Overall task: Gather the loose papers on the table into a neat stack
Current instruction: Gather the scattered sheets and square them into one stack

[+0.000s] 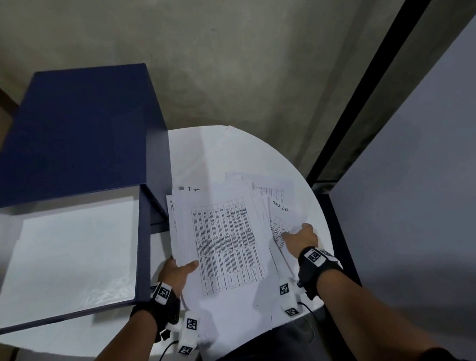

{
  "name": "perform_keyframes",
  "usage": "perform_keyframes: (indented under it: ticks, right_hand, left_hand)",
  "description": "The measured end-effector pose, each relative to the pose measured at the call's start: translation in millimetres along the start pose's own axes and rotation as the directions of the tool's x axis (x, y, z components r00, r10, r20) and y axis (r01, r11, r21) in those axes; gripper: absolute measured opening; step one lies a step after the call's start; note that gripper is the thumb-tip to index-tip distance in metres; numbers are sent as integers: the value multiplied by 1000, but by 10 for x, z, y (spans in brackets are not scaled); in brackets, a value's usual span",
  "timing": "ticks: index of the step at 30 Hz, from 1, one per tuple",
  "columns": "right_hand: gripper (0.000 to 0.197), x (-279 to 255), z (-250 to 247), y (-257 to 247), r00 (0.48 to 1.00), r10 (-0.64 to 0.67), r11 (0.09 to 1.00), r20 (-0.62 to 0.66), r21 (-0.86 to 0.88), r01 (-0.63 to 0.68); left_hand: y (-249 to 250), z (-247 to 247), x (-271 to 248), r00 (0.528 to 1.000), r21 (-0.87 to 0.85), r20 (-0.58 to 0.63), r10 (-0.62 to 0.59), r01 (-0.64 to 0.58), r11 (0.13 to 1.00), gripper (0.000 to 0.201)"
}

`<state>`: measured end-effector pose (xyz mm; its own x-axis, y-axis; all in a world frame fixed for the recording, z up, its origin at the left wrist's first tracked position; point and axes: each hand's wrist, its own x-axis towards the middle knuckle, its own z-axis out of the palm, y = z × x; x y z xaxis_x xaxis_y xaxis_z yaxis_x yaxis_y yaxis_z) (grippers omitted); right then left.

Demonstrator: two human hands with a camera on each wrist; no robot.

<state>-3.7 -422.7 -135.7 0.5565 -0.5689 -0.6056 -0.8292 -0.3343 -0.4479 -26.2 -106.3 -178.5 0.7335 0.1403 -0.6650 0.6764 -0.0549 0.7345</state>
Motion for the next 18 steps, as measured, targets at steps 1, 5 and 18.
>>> perform_keyframes:
  ticks: [1, 5, 18]
  right_hand:
    - [72, -4, 2, -7, 1000, 24, 998, -8, 51, -24]
    - [71, -23, 45, -28, 999, 50, 997, 19, 54, -51]
    - [63, -98, 294, -109, 998, 4, 970, -68, -242, -20]
  left_hand:
    - [-6, -8, 2, 1000, 8, 0, 6, -6, 1000, 35]
    - [-16, -25, -2, 1000, 40, 8, 13, -13, 999, 38]
    - [66, -4, -99, 1000, 75, -14, 14, -13, 997, 42]
